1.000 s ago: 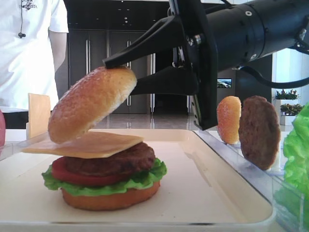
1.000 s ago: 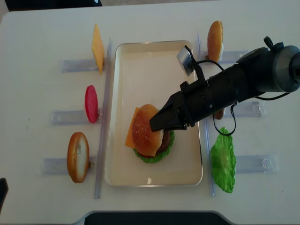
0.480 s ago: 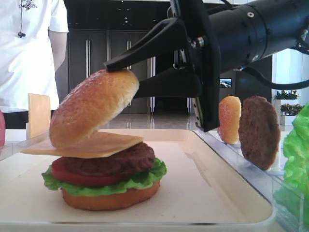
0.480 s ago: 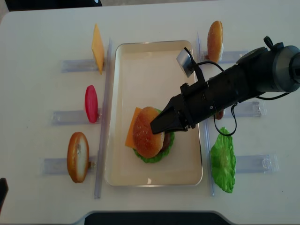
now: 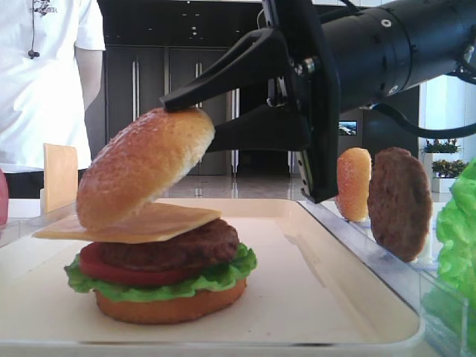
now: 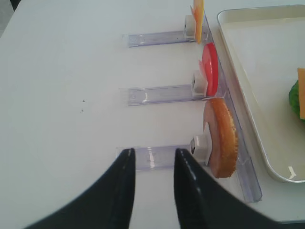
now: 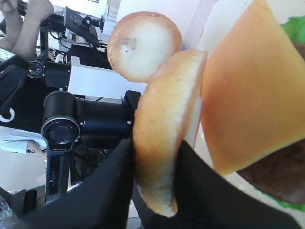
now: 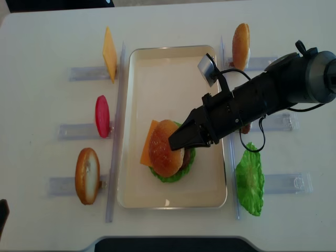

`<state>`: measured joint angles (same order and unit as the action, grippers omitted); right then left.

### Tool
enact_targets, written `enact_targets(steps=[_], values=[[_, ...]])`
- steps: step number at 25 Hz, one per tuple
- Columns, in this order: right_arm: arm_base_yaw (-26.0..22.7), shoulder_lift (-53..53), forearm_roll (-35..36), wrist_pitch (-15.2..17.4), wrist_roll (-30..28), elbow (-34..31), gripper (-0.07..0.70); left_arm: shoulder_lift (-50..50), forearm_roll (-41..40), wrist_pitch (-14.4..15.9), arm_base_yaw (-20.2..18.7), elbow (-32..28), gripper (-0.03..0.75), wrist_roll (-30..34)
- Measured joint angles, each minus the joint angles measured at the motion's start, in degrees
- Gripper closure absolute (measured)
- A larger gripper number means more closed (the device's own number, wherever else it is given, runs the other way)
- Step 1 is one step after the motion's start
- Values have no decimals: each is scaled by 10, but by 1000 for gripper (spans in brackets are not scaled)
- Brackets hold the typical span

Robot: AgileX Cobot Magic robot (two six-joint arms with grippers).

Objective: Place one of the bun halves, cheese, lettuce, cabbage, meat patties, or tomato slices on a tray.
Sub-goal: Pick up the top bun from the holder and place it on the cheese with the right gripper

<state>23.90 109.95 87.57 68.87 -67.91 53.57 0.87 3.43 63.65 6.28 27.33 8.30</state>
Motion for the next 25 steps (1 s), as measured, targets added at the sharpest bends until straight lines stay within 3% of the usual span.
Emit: enact_targets(steps=[25], values=[[0, 0, -2, -17, -22, 0, 374, 0, 0, 0, 0, 0, 496, 0]])
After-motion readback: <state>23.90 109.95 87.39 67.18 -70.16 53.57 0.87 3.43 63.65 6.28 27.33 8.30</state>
